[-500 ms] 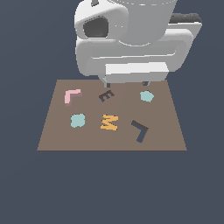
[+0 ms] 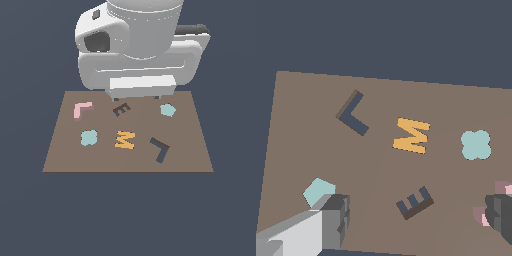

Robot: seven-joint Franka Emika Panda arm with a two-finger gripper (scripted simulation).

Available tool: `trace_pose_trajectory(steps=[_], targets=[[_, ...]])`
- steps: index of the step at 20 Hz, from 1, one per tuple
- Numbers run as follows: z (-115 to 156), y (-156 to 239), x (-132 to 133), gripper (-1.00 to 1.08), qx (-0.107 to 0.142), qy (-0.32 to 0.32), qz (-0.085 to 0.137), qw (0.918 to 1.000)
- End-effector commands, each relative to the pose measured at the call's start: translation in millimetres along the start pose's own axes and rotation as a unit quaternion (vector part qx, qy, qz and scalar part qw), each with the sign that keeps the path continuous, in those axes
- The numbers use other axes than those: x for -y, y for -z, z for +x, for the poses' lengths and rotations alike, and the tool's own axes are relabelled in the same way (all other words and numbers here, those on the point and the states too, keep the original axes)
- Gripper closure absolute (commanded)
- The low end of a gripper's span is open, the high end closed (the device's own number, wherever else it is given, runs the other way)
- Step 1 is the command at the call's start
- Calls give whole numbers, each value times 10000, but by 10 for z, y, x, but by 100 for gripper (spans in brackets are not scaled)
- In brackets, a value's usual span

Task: Insert a designated object into the corresponding slot on a board.

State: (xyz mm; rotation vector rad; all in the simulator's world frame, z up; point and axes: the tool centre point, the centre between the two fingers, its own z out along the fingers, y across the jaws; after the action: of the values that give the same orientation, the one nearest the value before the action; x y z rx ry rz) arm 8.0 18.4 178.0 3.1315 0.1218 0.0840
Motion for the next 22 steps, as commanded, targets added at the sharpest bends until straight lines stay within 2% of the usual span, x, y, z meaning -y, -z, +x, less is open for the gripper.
trace_pose_trajectory(steps=[1, 14, 22], targets=[[-67, -98, -128, -92, 24, 13, 3, 10000], [-582, -905, -1170, -92, 192, 188, 36, 9996], [-749, -1210, -1569, -92, 255, 255, 50, 9993]])
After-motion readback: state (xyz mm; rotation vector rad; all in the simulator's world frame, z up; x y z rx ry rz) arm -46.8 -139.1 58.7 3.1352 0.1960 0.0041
